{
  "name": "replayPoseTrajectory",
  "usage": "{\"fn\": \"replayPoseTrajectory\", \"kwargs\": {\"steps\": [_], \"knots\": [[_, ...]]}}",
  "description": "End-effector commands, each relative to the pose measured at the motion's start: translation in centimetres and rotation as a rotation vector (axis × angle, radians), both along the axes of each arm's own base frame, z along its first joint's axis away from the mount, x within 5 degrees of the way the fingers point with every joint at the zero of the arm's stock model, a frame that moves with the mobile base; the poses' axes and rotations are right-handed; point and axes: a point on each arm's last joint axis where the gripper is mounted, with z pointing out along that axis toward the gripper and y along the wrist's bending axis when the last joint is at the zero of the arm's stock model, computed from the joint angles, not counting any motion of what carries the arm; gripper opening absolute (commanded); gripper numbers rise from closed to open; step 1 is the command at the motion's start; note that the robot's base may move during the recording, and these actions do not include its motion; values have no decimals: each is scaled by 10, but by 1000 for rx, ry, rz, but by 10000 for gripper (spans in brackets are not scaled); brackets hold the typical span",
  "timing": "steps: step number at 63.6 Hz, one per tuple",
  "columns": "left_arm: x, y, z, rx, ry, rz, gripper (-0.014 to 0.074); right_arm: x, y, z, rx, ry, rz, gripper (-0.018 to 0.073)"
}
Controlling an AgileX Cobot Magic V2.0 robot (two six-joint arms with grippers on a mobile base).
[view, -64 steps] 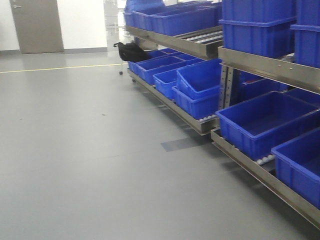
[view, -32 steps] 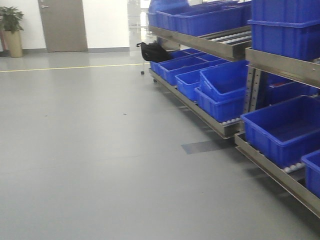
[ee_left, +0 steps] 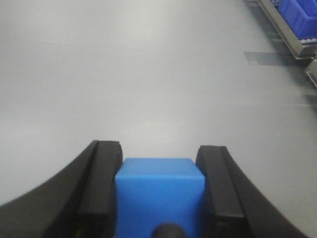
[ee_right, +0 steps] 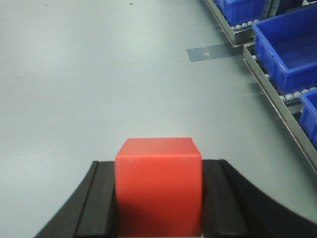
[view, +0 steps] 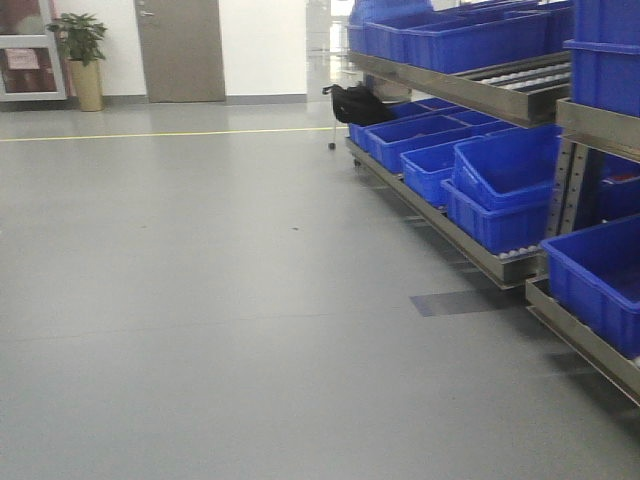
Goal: Sort and place red and blue blocks on shelf
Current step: 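Drive the base along the shelves of blue bins holding both cubes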
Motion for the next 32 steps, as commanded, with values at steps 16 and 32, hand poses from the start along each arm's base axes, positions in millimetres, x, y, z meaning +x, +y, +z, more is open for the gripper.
{"fn": "replayPoseTrajectory", "kwargs": {"steps": [16,32], "knots": [[3,-1,14,-6,-90,-13,125,3,-1,17,-8,-113,-3,57],[3,-1,14,-6,-90,-13,125,3,-1,17,-8,-113,-3,57]]}}
